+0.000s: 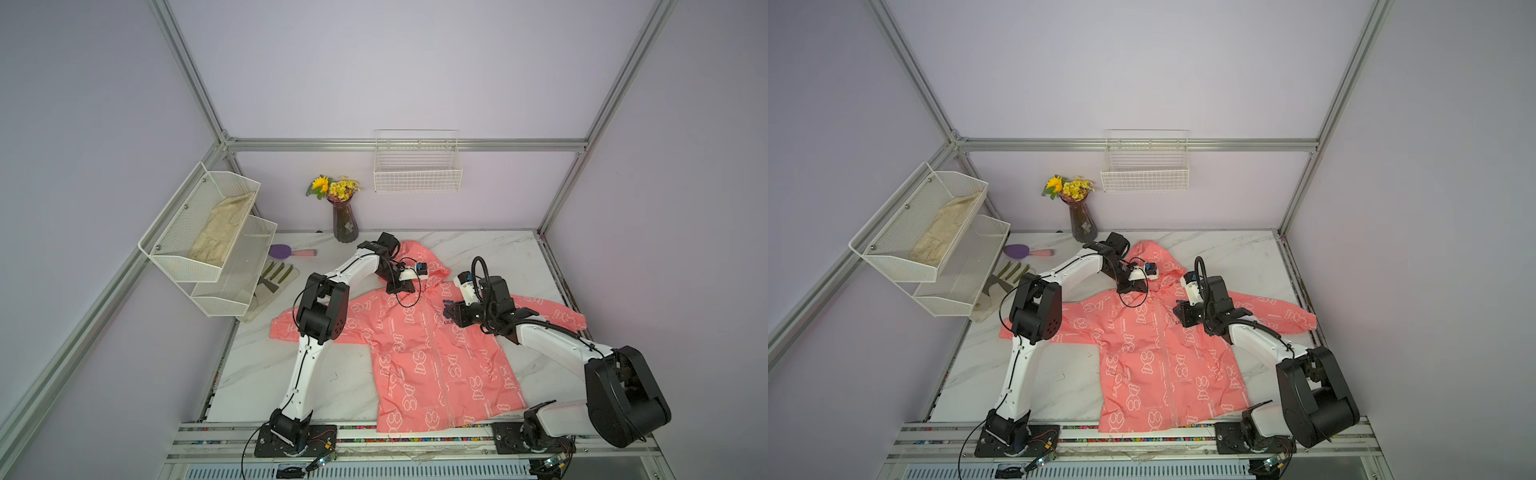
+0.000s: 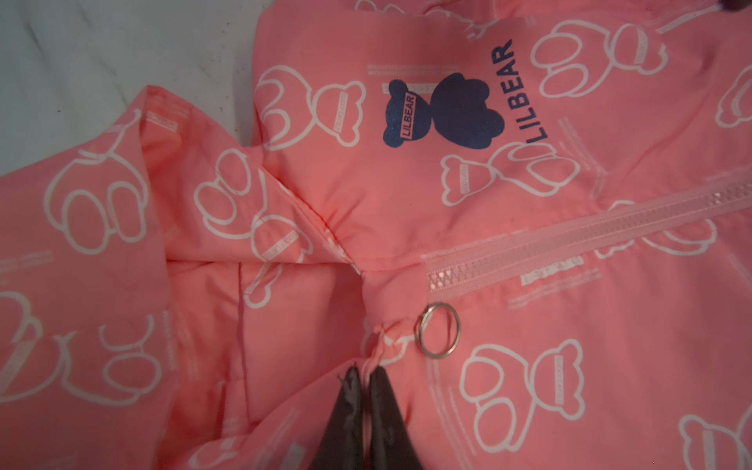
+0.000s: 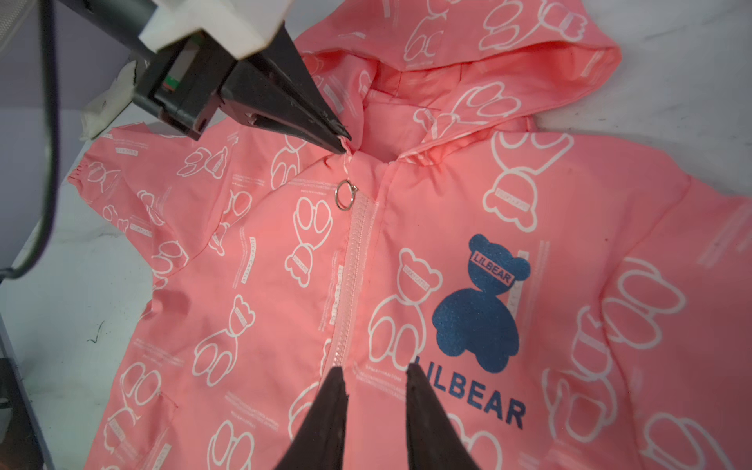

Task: Unzip the jacket
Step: Unzip the zipper on the jacket.

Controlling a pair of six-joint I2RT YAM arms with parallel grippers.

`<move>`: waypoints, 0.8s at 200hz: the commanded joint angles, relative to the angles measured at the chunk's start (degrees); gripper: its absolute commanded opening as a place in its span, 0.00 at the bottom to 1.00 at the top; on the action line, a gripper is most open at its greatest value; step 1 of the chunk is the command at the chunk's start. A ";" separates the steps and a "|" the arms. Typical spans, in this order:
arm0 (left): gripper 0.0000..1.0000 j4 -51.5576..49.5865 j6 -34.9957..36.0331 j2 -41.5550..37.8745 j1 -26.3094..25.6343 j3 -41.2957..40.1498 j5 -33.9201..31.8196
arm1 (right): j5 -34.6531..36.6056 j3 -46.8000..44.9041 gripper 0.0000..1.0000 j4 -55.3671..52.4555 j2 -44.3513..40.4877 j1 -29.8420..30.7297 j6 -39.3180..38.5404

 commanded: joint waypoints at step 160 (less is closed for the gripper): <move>0.00 5.17 2.59 -14.01 1.02 -12.60 10.54 | -7.27 5.13 0.52 19.82 15.18 8.20 42.42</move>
